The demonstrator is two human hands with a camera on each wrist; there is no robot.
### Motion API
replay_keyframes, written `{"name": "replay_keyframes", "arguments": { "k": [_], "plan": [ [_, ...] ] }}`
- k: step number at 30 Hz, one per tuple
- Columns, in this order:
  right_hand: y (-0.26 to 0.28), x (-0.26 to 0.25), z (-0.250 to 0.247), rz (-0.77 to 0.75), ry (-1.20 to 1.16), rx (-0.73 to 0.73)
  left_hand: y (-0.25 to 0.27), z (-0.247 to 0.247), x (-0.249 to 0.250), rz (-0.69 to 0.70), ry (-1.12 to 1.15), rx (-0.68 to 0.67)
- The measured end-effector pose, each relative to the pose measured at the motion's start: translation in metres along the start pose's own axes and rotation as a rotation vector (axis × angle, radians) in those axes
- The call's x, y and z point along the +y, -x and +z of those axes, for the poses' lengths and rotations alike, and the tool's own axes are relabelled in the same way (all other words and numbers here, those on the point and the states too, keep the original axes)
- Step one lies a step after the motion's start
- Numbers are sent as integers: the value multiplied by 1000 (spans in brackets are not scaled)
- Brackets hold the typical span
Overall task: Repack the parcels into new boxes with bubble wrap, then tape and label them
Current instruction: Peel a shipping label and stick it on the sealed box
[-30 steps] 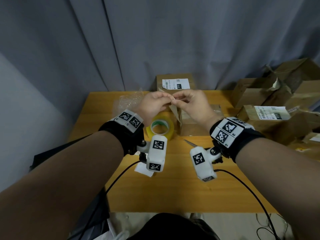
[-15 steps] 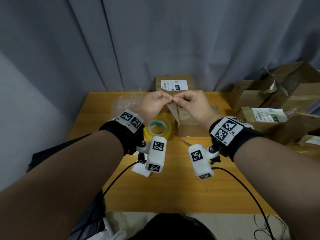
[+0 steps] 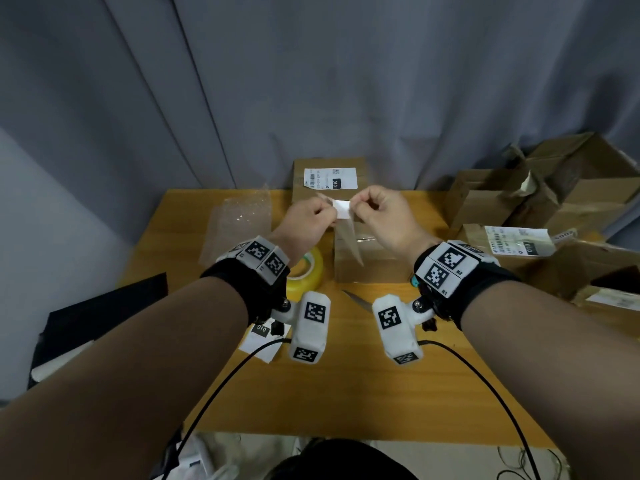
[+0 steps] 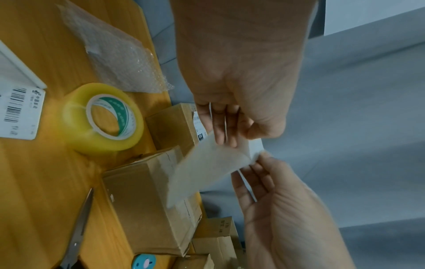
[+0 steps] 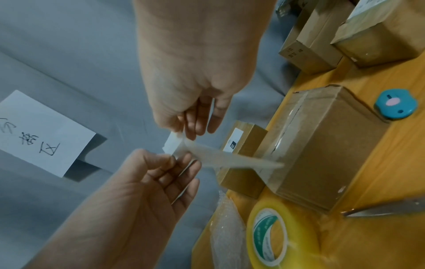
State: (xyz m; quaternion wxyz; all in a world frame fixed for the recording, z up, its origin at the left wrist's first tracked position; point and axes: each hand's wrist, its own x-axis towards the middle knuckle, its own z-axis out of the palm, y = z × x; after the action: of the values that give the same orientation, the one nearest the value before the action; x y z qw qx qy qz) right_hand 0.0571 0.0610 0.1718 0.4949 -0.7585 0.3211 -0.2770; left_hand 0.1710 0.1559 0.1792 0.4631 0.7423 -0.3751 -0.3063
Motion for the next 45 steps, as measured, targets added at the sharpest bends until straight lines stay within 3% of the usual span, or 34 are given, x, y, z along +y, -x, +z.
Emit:
{"name": "replay_keyframes", "arguments": {
  "k": [5,8,12,16,19,29,36,42,45],
  "plan": [
    [-1,4,-10,-44,48,-36,-5,14,11,-113,194,-44],
    [-5,1,-16,-72,70,-49,-9,20,14,-25,187,-7],
    [-7,7,-23,37,-42,-32,-14,28,15,10,211,-3],
    [-3,9,-30,41,-113,-85,-17,37,16,41,168,-17],
    [-6,13,-36,19,-111,-38,-19,40,15,73,111,-46],
    [-17,17,-38,206,-77,14,-19,33,14,28,20,-75],
    [-14,11,-32,75,48,-99,-25,33,13,-9,45,13],
    [-11,4,-32,220,-254,-147,-29,30,12,28,47,18],
    [-10,5,-30,158,-196,-125,-28,32,15,56,20,-8]
  ]
}}
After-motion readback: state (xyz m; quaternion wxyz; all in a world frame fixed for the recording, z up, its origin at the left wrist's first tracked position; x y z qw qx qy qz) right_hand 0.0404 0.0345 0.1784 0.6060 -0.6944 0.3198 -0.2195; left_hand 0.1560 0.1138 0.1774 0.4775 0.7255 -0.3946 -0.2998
